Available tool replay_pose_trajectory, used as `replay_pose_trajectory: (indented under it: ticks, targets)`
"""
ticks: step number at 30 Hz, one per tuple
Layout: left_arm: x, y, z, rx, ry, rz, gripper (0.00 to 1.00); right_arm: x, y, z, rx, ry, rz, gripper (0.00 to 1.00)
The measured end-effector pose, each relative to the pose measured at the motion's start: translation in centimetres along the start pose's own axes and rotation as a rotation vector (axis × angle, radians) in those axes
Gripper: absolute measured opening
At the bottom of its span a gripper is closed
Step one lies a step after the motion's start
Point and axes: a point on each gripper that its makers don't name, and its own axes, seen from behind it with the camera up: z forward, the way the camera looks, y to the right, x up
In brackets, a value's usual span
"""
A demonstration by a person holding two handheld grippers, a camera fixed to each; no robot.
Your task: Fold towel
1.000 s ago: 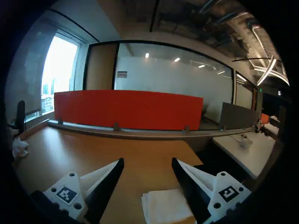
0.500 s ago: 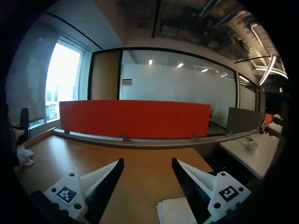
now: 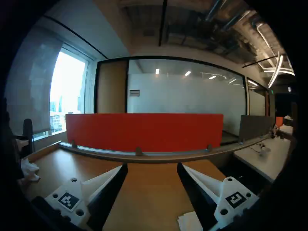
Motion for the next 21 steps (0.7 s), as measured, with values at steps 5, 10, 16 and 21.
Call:
replay_pose_trajectory:
  ticks: [5, 10, 16, 21]
  targets:
    - [0.6, -0.6, 0.1, 0.014, 0.021, -0.014, 0.91, 0.5, -1.7, 0.6, 0.012, 0.011, 0.007, 1.0]
    - [0.5, -1.0, 0.2, 0.023, 0.022, -0.019, 0.91, 0.9, -2.2, 0.7, 0.007, 0.011, -0.005, 0.99]
    - [0.3, -0.9, 0.4, 0.028, 0.015, -0.037, 0.91, 2.3, -3.0, 0.5, 0.003, 0.018, -0.018, 0.99]
    - [0.0, -1.0, 0.4, 0.033, 0.021, -0.061, 0.91, 2.9, -3.2, 0.4, 0.003, 0.018, -0.015, 0.99]
